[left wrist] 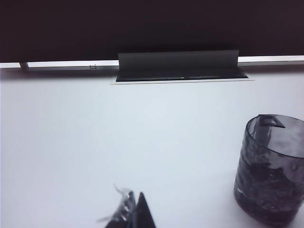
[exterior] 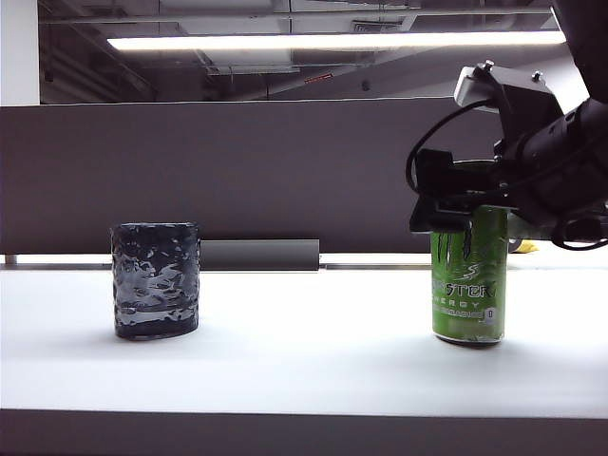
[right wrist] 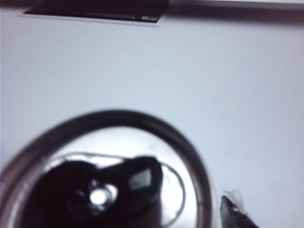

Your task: Pick up the metal can, pour some water into the cup, then place the can back on the table.

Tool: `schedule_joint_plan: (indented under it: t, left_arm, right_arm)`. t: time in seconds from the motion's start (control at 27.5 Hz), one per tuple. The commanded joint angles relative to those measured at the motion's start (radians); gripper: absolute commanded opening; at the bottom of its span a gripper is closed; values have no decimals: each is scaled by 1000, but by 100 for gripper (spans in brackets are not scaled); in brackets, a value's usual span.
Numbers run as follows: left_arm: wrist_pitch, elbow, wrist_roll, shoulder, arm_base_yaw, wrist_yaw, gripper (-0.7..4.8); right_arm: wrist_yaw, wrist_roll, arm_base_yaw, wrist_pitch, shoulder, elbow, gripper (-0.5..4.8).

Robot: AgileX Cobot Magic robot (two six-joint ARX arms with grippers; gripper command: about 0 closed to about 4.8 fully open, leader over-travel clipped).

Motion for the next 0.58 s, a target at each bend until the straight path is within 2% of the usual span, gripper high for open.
schedule_joint_plan:
  t: [0.04,0.58]
  left_arm:
    - [14,1,0,1,2,0,-5]
    - [13,1,0,1,2,0,-5]
  right_arm:
    - [-25,0,1,58,-3,5,479]
    - [-19,3,2,210,-94,8,479]
